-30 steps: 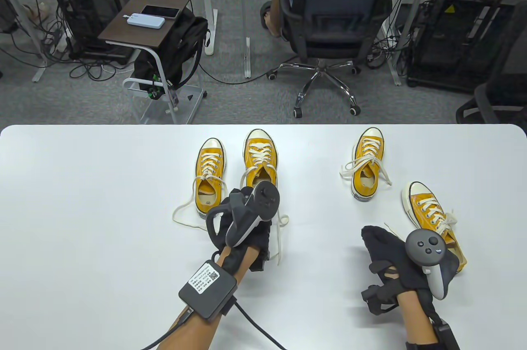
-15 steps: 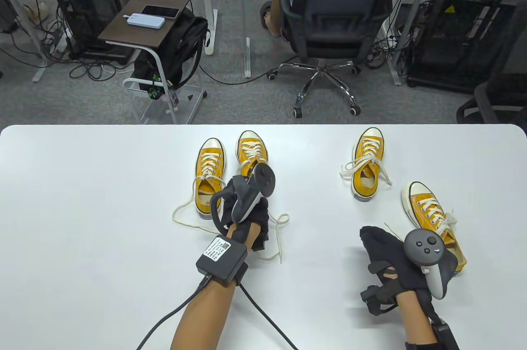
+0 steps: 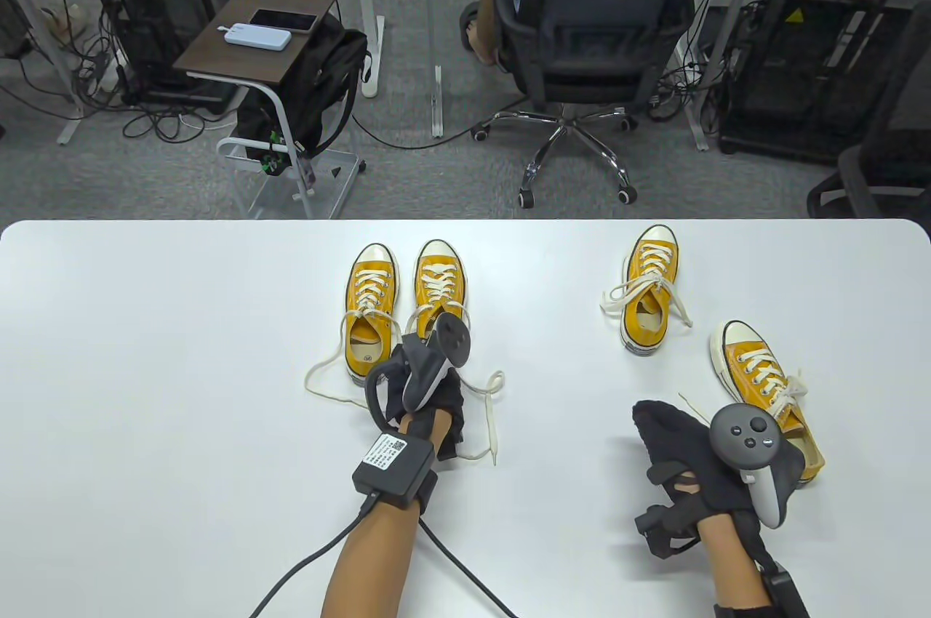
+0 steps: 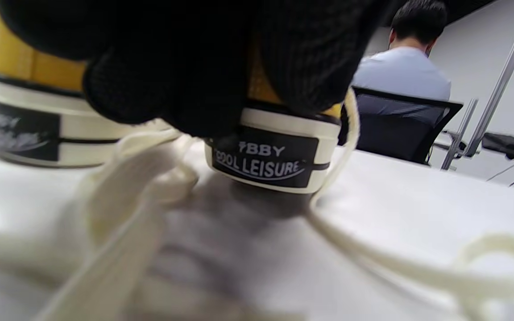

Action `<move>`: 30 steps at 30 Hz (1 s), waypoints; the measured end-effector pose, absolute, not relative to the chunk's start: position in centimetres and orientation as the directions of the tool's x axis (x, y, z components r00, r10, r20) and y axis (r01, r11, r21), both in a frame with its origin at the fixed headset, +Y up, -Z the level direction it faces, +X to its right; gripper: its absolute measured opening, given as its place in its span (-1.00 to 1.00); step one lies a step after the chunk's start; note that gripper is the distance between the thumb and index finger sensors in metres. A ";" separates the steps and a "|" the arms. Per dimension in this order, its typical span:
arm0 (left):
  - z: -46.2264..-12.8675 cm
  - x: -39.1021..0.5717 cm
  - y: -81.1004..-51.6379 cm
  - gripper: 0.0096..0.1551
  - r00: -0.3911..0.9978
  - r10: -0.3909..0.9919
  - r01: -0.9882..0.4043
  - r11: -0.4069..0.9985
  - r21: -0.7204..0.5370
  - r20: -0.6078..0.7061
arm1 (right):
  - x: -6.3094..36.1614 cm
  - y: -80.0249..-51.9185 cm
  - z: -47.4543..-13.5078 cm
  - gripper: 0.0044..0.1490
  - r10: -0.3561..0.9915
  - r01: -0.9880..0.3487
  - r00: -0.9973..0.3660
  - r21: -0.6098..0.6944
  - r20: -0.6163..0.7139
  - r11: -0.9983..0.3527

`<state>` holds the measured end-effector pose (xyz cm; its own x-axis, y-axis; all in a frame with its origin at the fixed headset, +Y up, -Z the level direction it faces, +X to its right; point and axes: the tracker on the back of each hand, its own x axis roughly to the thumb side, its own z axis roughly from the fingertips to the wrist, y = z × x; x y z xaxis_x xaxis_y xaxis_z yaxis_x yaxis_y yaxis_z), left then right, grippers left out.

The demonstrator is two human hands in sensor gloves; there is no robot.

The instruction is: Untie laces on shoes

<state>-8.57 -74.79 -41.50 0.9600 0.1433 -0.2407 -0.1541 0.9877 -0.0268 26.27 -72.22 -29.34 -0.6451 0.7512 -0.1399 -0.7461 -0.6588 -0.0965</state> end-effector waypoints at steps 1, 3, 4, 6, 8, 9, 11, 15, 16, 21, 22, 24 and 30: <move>-41.5 -8.7 -75.0 -0.54 0.960 0.135 -0.150 0.988 -0.044 -0.246 | 26.3 -72.3 -29.3 -0.41 0.751 -0.746 -0.646 -0.094 -0.141 -0.659; -41.3 -8.8 -75.1 -0.49 0.954 0.172 -0.180 0.984 -0.011 -0.246 | 26.3 -72.3 -29.4 -0.41 0.751 -0.747 -0.645 -0.091 -0.144 -0.659; -41.2 -8.8 -75.1 -0.43 0.952 0.180 -0.191 0.981 -0.024 -0.249 | 26.2 -72.3 -29.3 -0.41 0.750 -0.746 -0.645 -0.090 -0.145 -0.660; -40.8 -8.9 -74.5 -0.21 0.954 0.166 -0.189 0.980 -0.068 -0.250 | 26.2 -72.3 -29.3 -0.42 0.749 -0.746 -0.646 -0.089 -0.146 -0.660; -40.1 -9.0 -73.5 -0.16 0.951 0.200 -0.218 0.975 -0.052 -0.237 | 26.2 -72.3 -29.3 -0.42 0.750 -0.747 -0.645 -0.087 -0.145 -0.659; -39.6 -9.2 -72.9 -0.17 0.947 0.221 -0.234 0.972 -0.031 -0.232 | 26.2 -72.3 -29.3 -0.42 0.750 -0.747 -0.645 -0.086 -0.145 -0.659; -38.5 -9.3 -71.5 -0.19 0.944 0.263 -0.268 0.963 0.000 -0.199 | 26.1 -72.3 -29.3 -0.42 0.748 -0.746 -0.648 -0.083 -0.143 -0.661; -35.4 -9.9 -69.6 -0.24 0.945 0.278 -0.290 0.956 -0.045 -0.171 | 26.0 -72.4 -29.3 -0.41 0.745 -0.744 -0.652 -0.071 -0.143 -0.665; -34.4 -10.2 -69.5 -0.24 0.947 0.276 -0.289 0.956 -0.060 -0.166 | 25.9 -72.5 -29.4 -0.42 0.742 -0.741 -0.655 -0.067 -0.145 -0.668; -30.3 -12.0 -69.9 -0.26 0.908 0.394 -0.408 0.909 -0.084 -0.144 | 25.7 -72.8 -29.5 -0.41 0.729 -0.732 -0.667 -0.047 -0.153 -0.680; -29.6 -12.3 -70.2 -0.26 0.892 0.431 -0.445 0.891 -0.087 -0.138 | 25.6 -72.9 -29.5 -0.41 0.724 -0.728 -0.672 -0.042 -0.154 -0.684; -28.8 -12.6 -70.8 -0.26 0.875 0.469 -0.481 0.871 -0.104 -0.121 | 25.5 -73.0 -29.5 -0.41 0.717 -0.722 -0.679 -0.036 -0.155 -0.691; -28.4 -13.5 -72.3 -0.26 0.820 0.569 -0.571 0.802 -0.178 -0.065 | 25.0 -73.7 -29.6 -0.41 0.686 -0.696 -0.709 0.002 -0.162 -0.718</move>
